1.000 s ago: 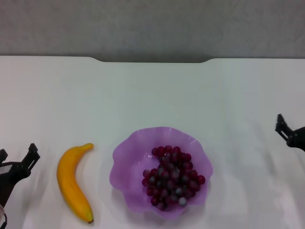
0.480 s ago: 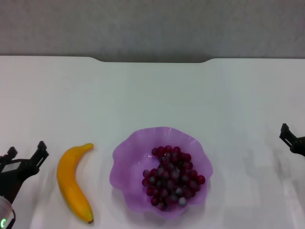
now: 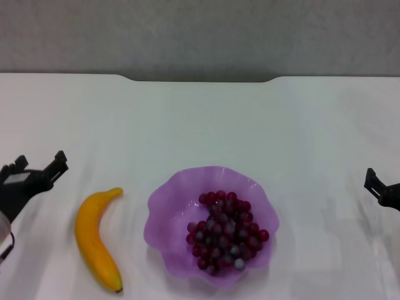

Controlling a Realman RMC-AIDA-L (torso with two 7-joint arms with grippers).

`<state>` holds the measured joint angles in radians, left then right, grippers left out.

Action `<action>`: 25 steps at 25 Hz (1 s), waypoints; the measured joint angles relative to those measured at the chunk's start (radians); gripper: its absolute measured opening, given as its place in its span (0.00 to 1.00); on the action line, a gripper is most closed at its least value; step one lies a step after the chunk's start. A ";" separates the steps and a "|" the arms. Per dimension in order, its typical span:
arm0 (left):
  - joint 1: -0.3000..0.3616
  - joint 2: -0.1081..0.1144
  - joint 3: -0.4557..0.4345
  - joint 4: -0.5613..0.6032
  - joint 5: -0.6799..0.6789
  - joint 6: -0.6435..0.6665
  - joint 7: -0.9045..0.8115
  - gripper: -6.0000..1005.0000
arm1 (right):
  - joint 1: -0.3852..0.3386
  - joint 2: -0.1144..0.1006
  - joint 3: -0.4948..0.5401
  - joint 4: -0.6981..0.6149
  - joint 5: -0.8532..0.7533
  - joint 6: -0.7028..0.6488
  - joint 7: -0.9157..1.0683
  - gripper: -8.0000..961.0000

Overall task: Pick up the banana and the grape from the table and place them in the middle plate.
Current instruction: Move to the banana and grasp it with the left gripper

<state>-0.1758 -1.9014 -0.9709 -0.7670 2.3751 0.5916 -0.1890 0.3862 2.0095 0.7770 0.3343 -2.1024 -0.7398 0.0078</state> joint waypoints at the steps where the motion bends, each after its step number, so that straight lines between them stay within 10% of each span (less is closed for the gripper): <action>1: 0.012 -0.002 -0.072 -0.057 0.044 -0.102 0.039 0.89 | 0.001 0.000 0.000 0.000 0.000 0.004 0.000 0.92; 3: 0.039 -0.013 -0.184 -0.162 0.099 -0.295 0.119 0.89 | 0.003 -0.001 -0.001 0.002 0.000 0.008 -0.001 0.92; 9: 0.095 -0.143 -0.545 -0.428 0.083 -0.879 0.492 0.89 | 0.005 0.000 -0.001 0.002 0.001 0.011 -0.001 0.92; 14: 0.075 -0.137 -0.605 -0.473 0.017 -1.104 0.531 0.89 | 0.008 0.001 -0.001 0.005 0.000 0.015 -0.002 0.92; 25: 0.074 -0.144 -0.559 -0.484 0.026 -1.173 0.519 0.89 | 0.011 -0.001 -0.002 0.007 -0.001 0.016 -0.002 0.92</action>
<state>-0.1017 -2.0455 -1.5295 -1.2507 2.4007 -0.5813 0.3302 0.3968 2.0084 0.7746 0.3416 -2.1032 -0.7239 0.0061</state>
